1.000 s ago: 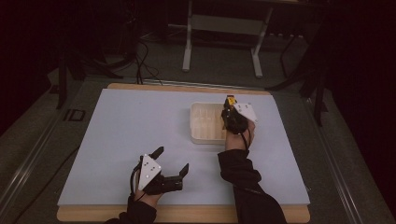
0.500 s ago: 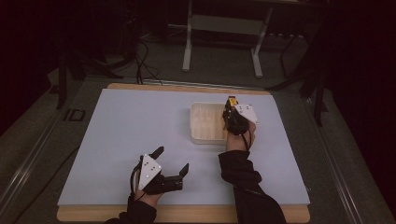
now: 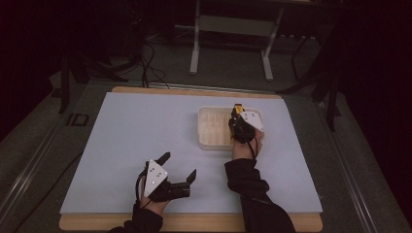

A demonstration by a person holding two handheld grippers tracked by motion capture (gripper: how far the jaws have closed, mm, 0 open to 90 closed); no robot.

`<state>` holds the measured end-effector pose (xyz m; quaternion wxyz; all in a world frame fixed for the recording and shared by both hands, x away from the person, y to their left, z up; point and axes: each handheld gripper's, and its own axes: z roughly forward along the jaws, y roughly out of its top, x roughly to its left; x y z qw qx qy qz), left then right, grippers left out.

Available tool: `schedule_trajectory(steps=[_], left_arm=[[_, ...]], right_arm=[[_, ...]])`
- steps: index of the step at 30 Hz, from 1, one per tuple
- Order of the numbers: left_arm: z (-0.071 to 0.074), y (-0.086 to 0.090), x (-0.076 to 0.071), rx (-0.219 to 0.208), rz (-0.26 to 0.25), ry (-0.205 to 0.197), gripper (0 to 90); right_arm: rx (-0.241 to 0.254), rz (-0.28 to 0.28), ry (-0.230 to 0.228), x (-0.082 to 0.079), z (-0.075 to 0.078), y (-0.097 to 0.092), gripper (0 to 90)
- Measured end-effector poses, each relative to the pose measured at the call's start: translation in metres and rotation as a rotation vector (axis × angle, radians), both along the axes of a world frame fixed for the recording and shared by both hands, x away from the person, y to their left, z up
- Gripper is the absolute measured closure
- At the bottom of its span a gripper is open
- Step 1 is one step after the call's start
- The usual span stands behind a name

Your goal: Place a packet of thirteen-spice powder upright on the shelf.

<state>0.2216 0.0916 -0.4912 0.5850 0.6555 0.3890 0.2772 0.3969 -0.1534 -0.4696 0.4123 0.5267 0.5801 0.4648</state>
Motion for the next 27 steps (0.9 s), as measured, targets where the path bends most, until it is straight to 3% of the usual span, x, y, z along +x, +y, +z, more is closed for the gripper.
schedule_trajectory(steps=[10,19,27], left_arm=[[0.0,0.0,0.0,-0.001,0.001,-0.002,1.6],[0.0,0.0,0.001,-0.004,-0.001,0.001,1.6],[0.0,-0.001,0.001,-0.001,-0.004,0.006,1.6]], right_arm=[[-0.009,0.01,0.004,0.001,-0.012,0.004,65.8],[0.003,0.002,0.06,0.001,-0.027,0.0,66.1],[0.008,0.014,0.063,-0.009,-0.037,0.0,65.1]])
